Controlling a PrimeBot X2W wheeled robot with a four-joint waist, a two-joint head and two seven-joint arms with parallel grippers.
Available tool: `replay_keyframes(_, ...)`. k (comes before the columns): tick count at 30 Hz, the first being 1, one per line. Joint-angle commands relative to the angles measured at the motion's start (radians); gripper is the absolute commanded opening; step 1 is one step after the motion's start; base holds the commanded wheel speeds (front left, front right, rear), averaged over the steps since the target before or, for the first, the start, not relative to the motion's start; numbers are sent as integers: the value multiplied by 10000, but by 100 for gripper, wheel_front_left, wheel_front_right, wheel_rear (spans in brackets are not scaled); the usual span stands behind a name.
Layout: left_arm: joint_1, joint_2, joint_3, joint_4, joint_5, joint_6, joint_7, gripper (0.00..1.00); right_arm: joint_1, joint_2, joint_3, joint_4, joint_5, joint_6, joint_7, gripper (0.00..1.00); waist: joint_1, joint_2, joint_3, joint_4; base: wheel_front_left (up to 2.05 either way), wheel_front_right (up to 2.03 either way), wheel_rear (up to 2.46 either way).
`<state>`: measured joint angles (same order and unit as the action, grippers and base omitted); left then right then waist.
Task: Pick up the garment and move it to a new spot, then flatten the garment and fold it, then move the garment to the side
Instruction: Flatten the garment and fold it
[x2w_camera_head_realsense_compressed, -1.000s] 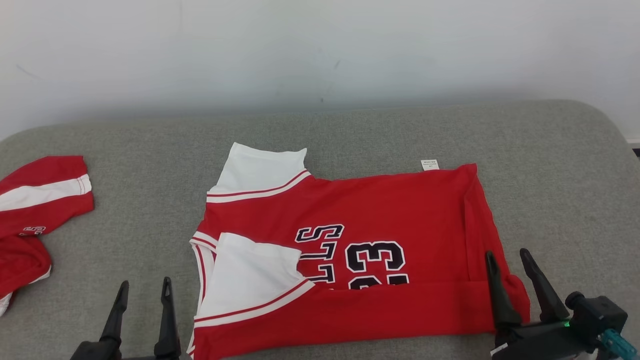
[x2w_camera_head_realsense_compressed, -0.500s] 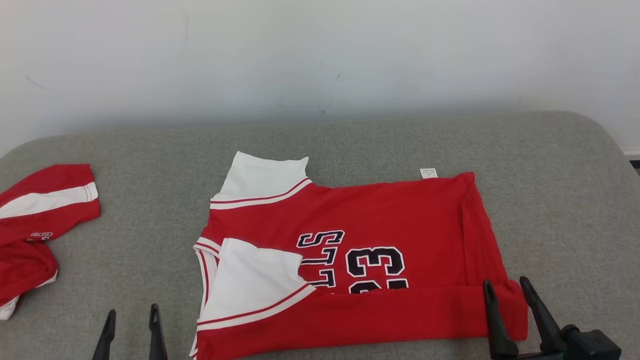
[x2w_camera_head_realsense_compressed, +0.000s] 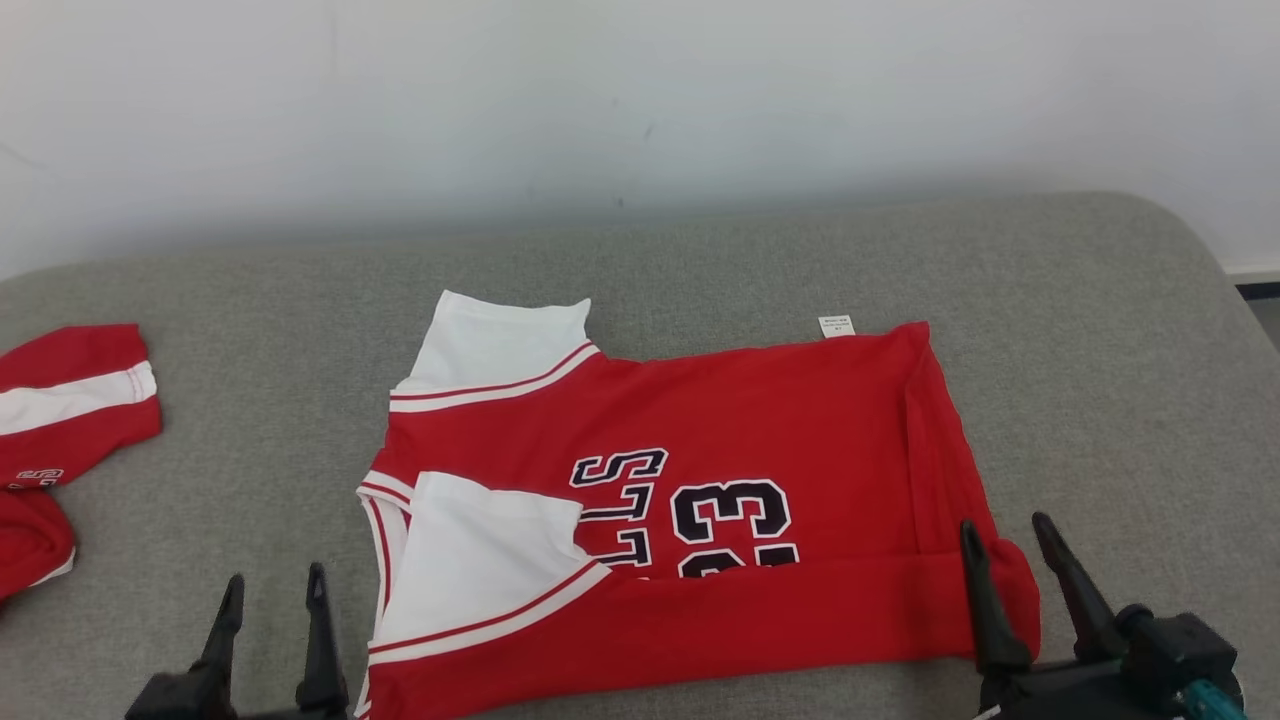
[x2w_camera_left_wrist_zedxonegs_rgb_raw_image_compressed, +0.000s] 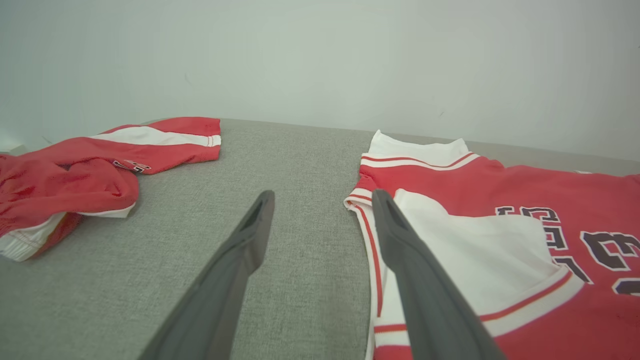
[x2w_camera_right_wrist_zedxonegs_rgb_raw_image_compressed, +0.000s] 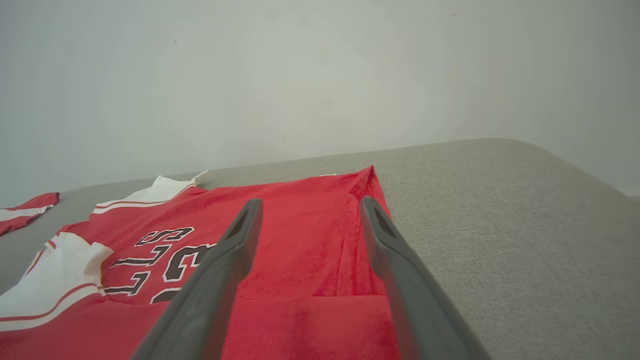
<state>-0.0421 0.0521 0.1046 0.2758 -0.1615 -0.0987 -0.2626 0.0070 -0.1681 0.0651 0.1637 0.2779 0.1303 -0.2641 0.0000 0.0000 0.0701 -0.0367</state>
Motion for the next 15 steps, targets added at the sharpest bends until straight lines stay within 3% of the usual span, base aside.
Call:
replay_keyframes(1,-511,101,-61,260,21,-87,-22,100,-340,-108,19,98,137,5,-9,100,0,0,344,-251,0,0,0)
replay_keyframes(8,-2770,996,-336,1664,-390,-290,22,100,-1988,-78,185,902,477,5,-9,100,0,0,1339,-918,0,0,0)
replay_keyframes(15,-5752,2585,-1357,2558,-1296,-316,1325,100,-4242,263,454,2191,706,5,-9,100,0,0,2798,-1684,0,0,0)
